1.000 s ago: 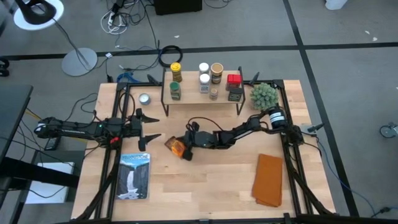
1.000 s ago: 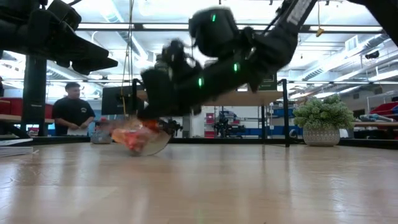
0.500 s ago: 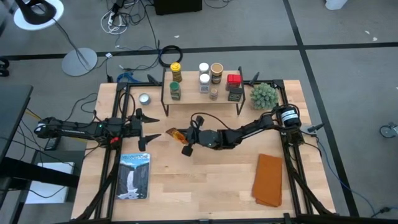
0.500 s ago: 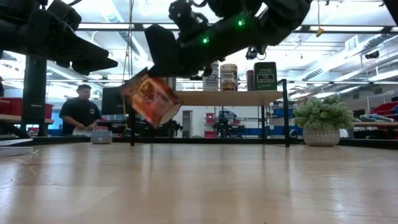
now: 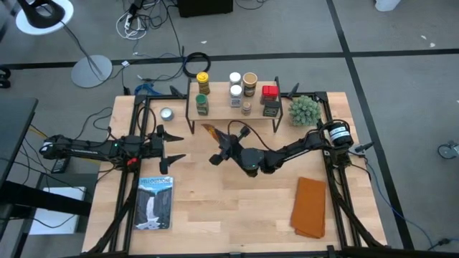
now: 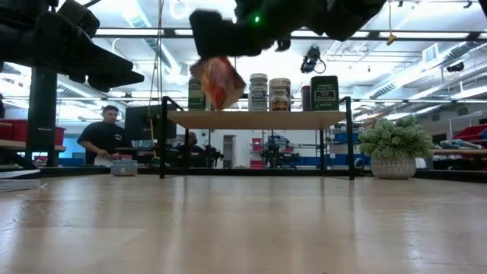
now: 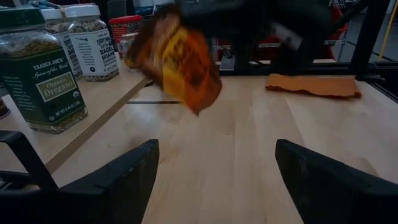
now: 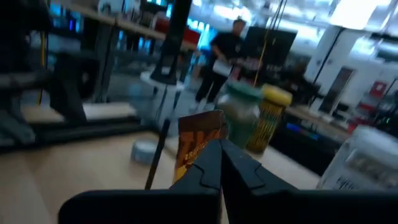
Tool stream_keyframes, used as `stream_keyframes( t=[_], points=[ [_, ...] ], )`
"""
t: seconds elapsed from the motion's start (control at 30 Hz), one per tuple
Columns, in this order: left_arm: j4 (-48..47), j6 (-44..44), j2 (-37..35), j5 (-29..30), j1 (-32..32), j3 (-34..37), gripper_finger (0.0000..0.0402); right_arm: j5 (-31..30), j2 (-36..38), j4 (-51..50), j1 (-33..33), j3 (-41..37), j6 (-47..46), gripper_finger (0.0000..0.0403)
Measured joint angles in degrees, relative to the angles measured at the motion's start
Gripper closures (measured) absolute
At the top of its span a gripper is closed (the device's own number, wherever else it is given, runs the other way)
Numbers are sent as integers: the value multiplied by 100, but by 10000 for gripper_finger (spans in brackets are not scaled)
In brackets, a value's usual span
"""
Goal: Shelf spices
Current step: Put the orange bag seasoning on the shelf
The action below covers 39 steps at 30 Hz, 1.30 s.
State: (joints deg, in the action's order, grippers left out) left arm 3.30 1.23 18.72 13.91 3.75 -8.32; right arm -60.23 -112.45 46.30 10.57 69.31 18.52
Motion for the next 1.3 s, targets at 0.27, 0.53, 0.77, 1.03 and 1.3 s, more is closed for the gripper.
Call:
stream_keyframes(
  t=[0.27, 0.53, 0.77, 1.03, 1.3],
  points=[
    [-1, 3, 0, 0, 0, 0, 74, 17, 10, 3360, 118, -990, 1449, 403],
    [1, 309, -2, 2, 0, 0, 74, 811, 10, 4250, -288, -1502, 1576, 403],
    [0, 313, -1, 4, 0, 0, 74, 1593, 10, 4237, -929, -1302, 1573, 403],
    [-2, 319, -2, 2, 0, 0, 74, 2342, 10, 4084, -1561, -1302, 1383, 403],
    [-9, 322, -2, 2, 0, 0, 74, 3002, 1, 3660, -2085, -1302, 504, 400]
  ],
)
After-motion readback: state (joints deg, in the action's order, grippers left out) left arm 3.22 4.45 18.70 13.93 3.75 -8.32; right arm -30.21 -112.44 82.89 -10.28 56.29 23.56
